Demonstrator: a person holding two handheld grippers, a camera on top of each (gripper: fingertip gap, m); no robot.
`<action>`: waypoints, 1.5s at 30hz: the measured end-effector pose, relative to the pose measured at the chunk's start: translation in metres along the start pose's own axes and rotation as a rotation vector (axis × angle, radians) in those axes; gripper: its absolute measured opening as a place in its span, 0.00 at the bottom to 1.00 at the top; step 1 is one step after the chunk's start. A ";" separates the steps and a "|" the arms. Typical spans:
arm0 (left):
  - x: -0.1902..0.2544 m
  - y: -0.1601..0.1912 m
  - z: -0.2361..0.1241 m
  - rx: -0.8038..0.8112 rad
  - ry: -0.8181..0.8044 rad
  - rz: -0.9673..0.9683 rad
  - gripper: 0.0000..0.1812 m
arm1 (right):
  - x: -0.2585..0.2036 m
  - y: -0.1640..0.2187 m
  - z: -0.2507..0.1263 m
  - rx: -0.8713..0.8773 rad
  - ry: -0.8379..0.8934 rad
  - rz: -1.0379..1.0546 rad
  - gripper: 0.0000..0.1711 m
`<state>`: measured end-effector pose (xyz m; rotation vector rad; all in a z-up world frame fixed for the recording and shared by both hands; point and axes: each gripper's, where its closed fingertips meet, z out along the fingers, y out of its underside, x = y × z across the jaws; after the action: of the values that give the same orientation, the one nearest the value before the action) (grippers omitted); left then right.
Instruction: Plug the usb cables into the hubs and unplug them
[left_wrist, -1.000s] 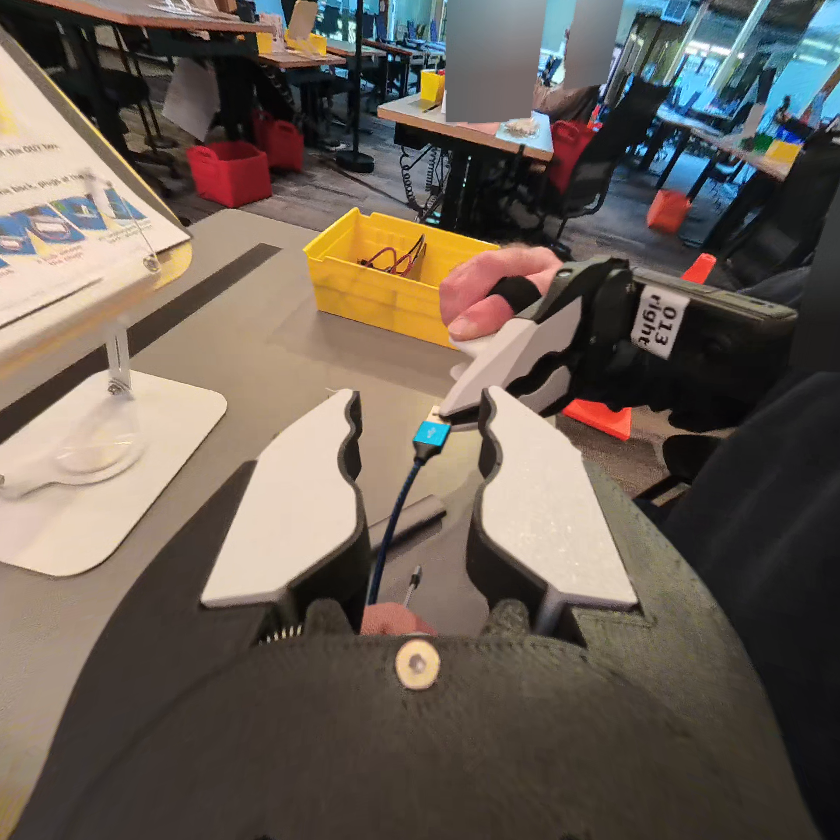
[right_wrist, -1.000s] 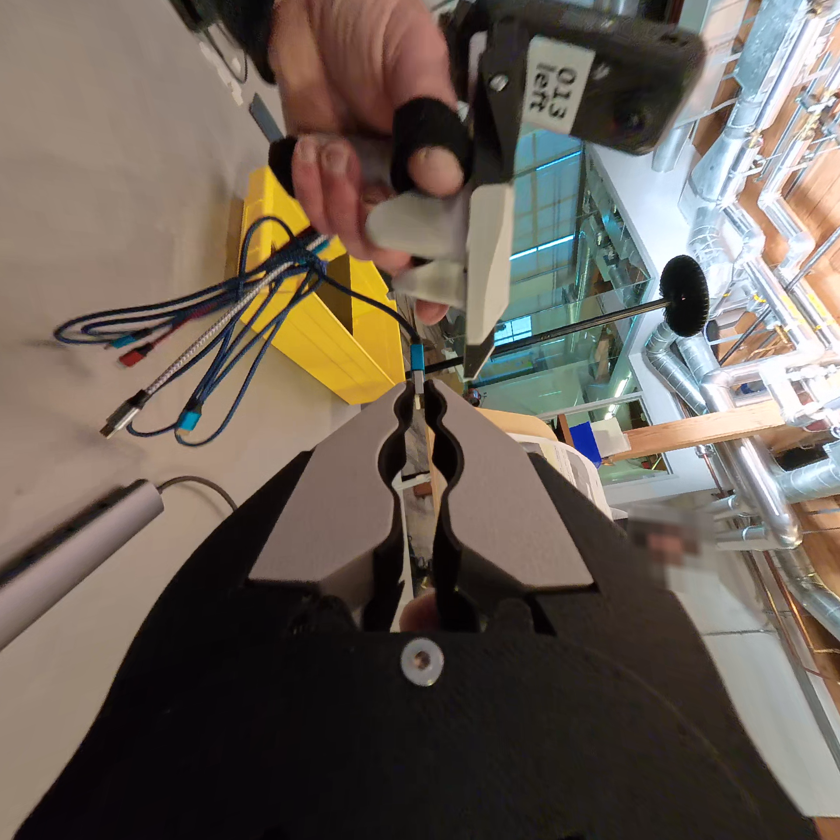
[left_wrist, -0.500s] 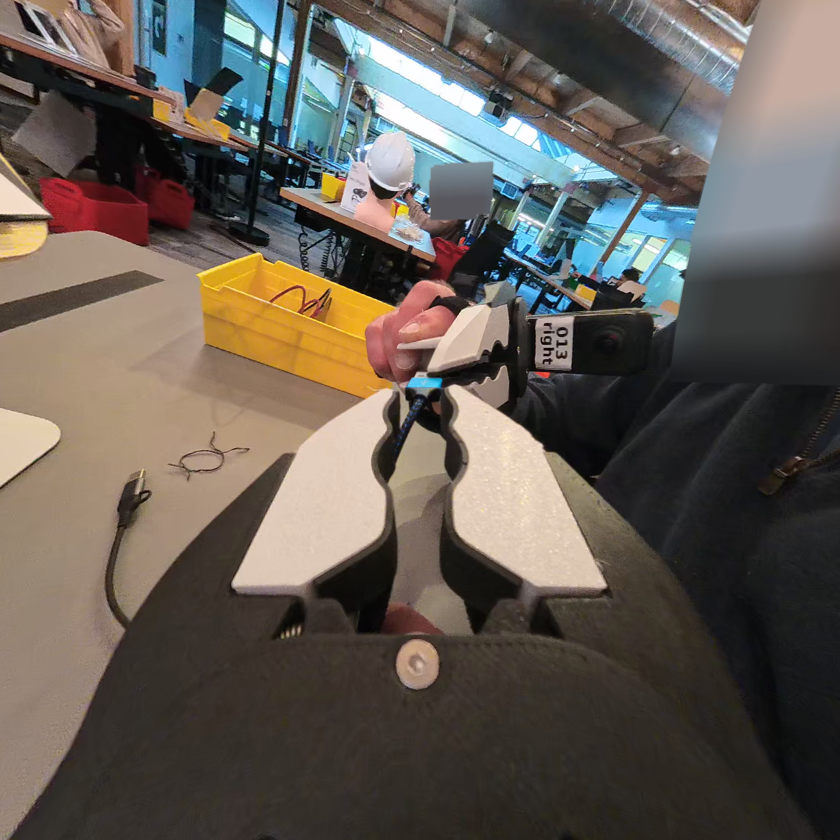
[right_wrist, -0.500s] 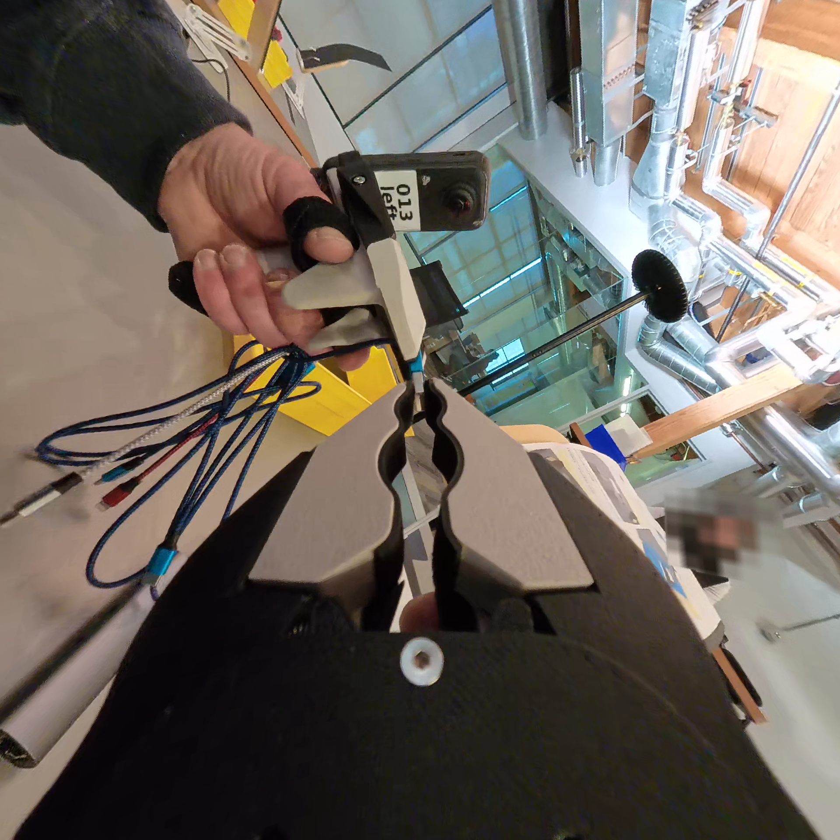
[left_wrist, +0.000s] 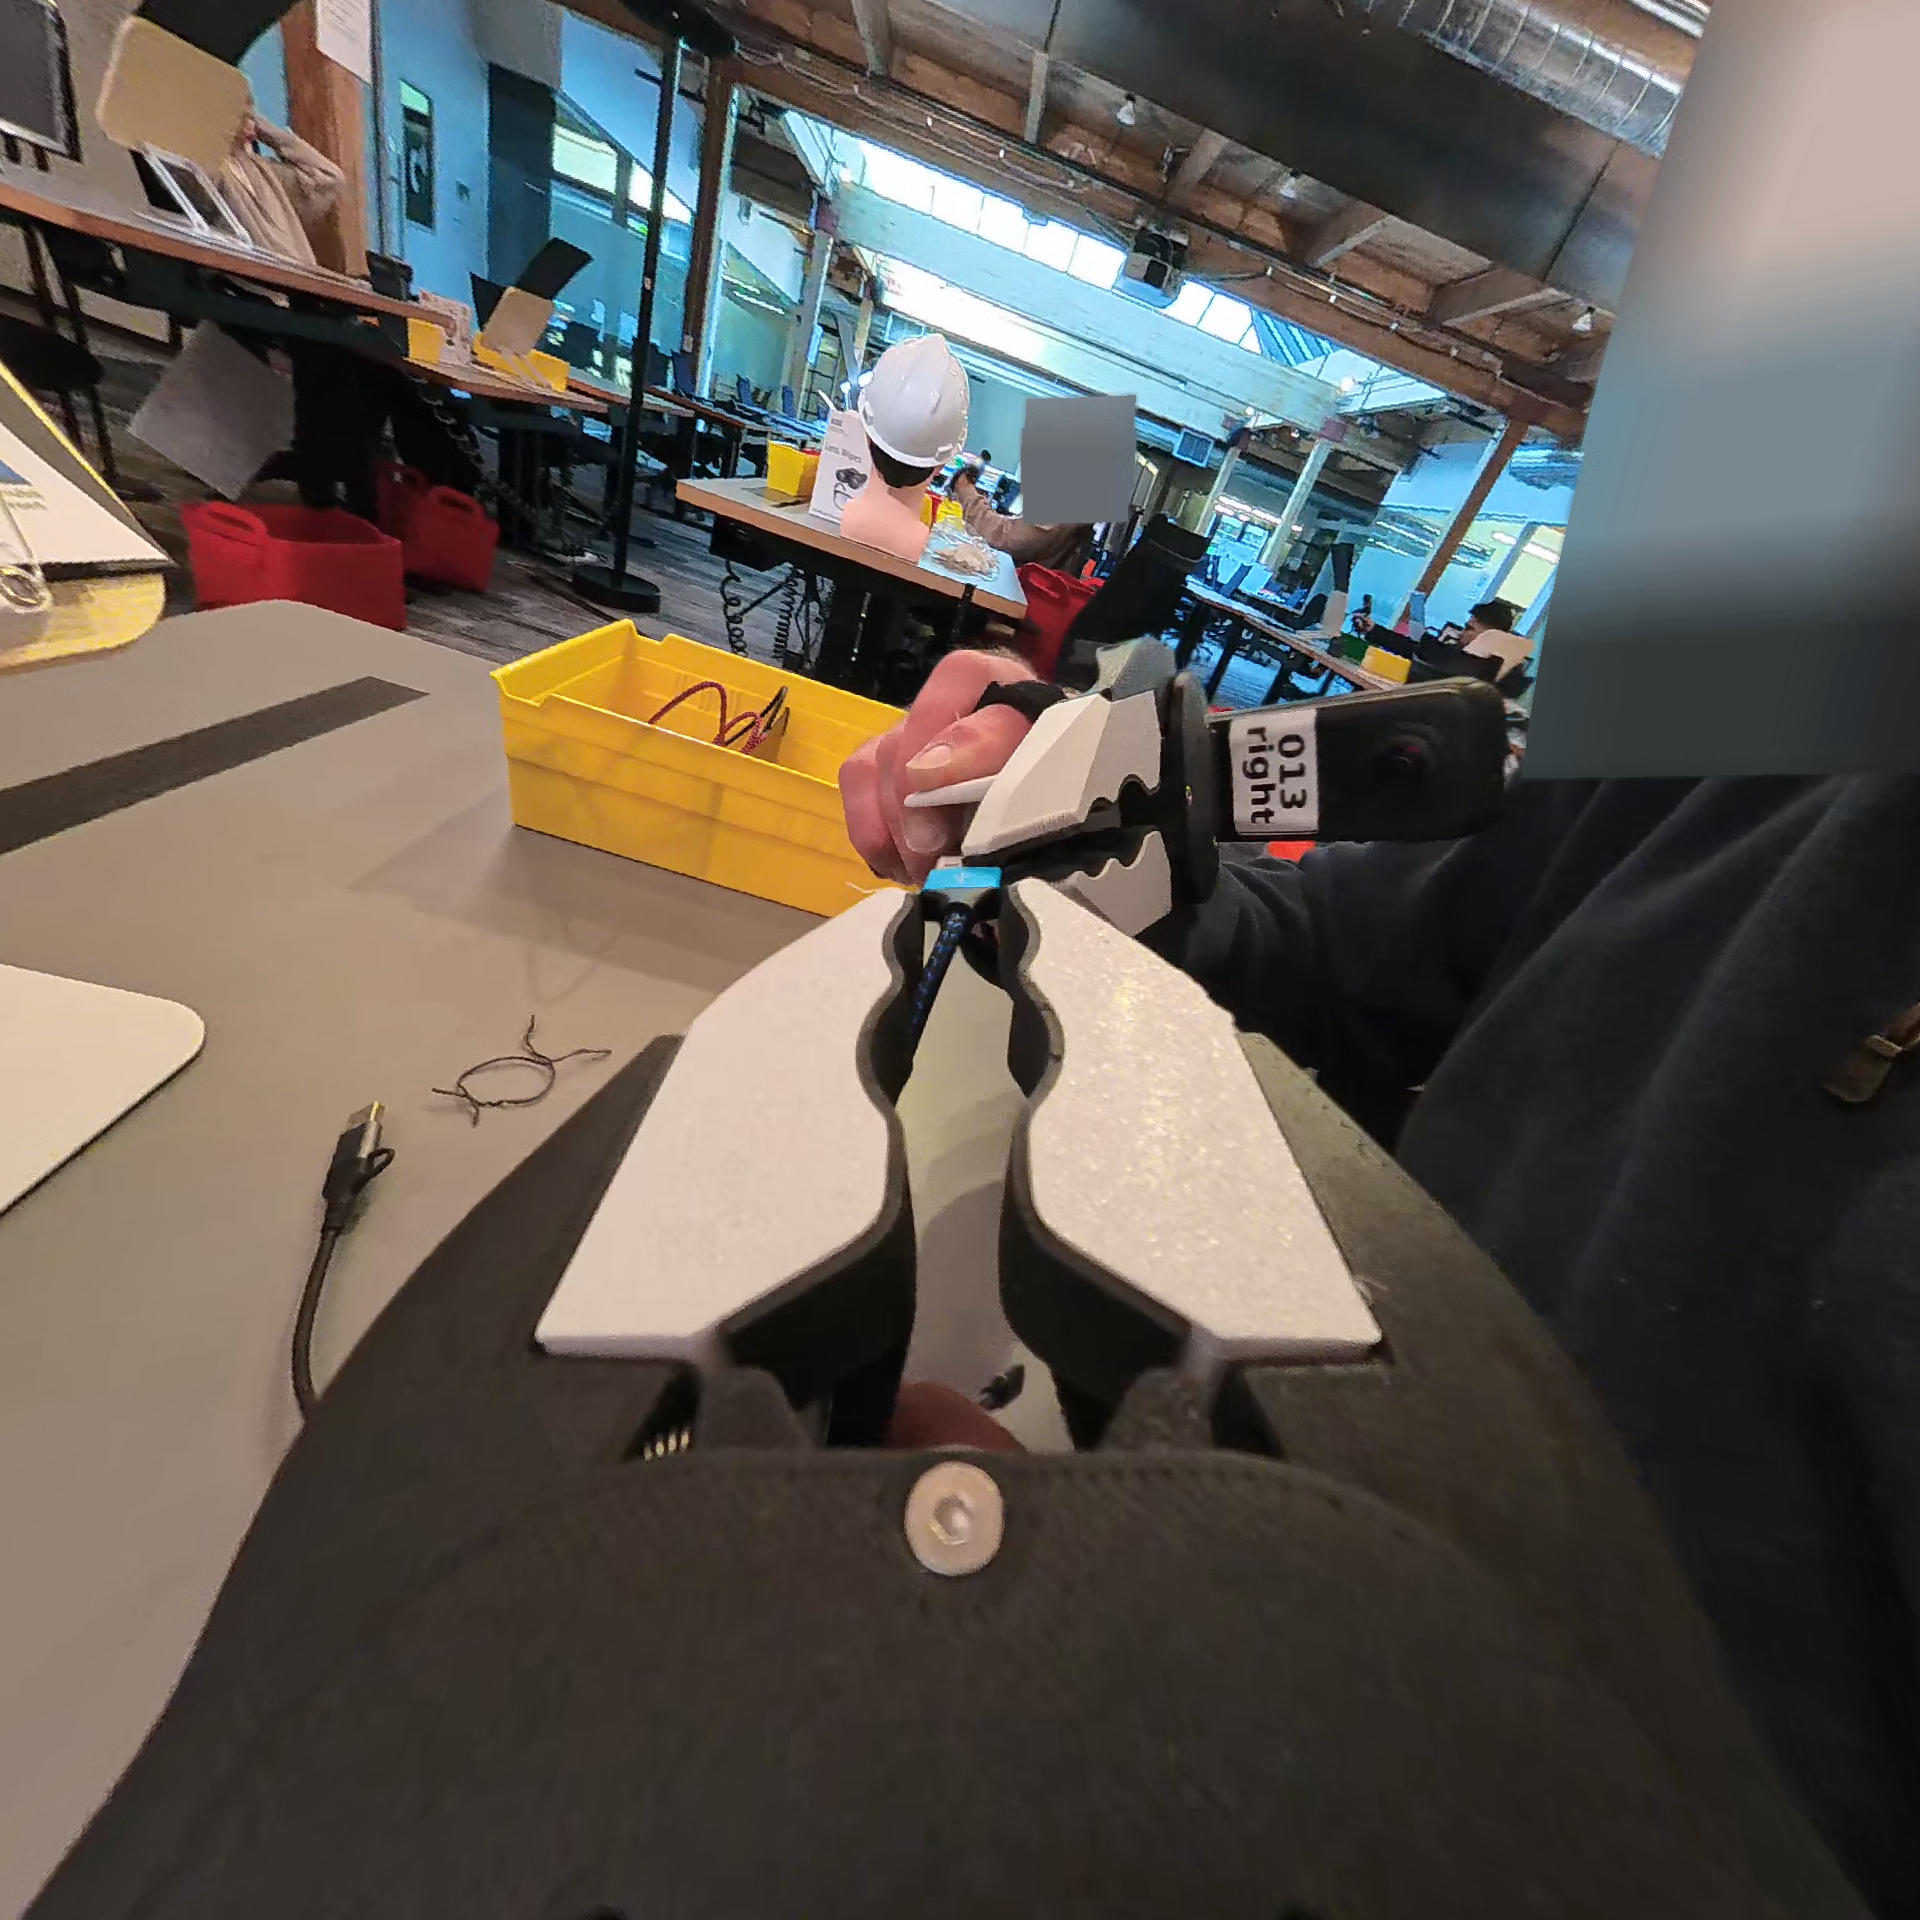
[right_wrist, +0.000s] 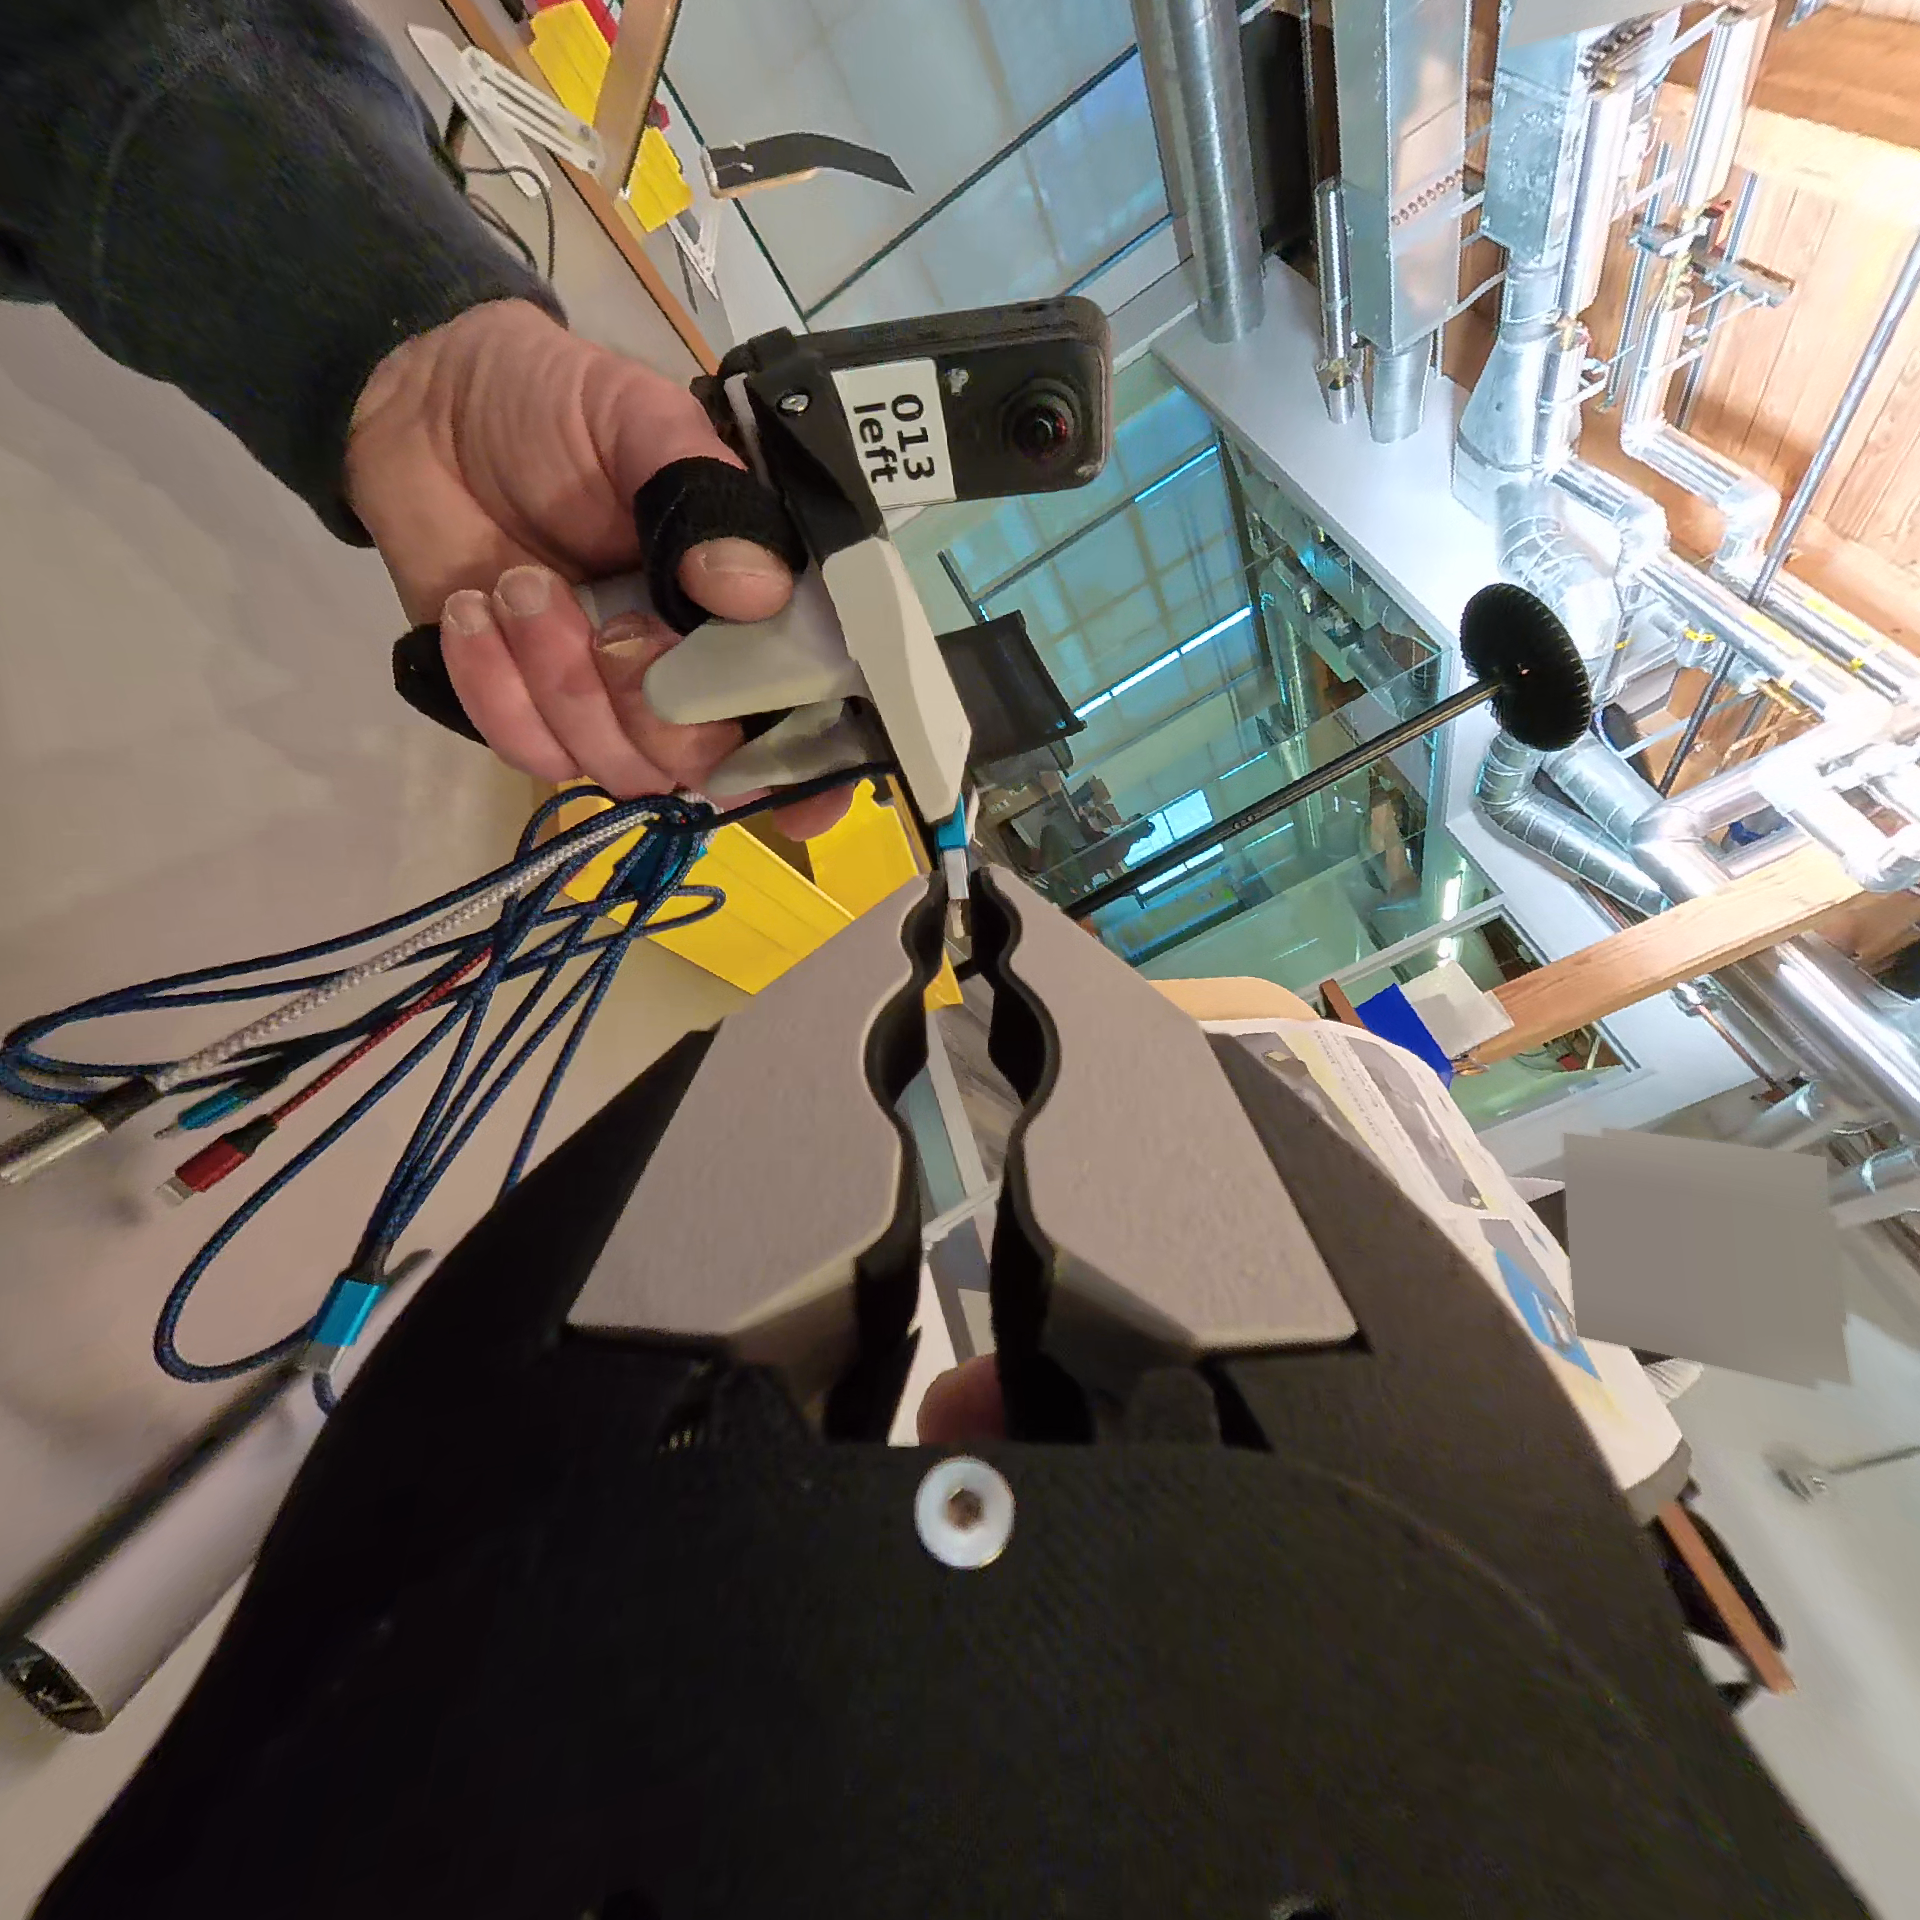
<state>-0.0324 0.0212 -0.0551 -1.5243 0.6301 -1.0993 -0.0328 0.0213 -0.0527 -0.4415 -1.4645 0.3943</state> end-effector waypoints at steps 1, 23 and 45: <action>0.000 -0.001 0.000 0.006 -0.007 0.012 0.07 | 0.000 0.000 0.000 0.005 -0.002 0.014 0.01; -0.001 -0.008 0.002 0.154 0.042 -0.094 0.07 | 0.006 -0.001 0.001 0.023 -0.006 0.049 0.02; -0.033 -0.002 -0.047 0.066 -0.200 0.060 0.07 | -0.050 0.080 -0.041 -0.300 -0.317 0.653 0.17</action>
<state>-0.0887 0.0279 -0.0642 -1.5261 0.4946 -0.9002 0.0052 0.0621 -0.1386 -1.1512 -1.6708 0.7923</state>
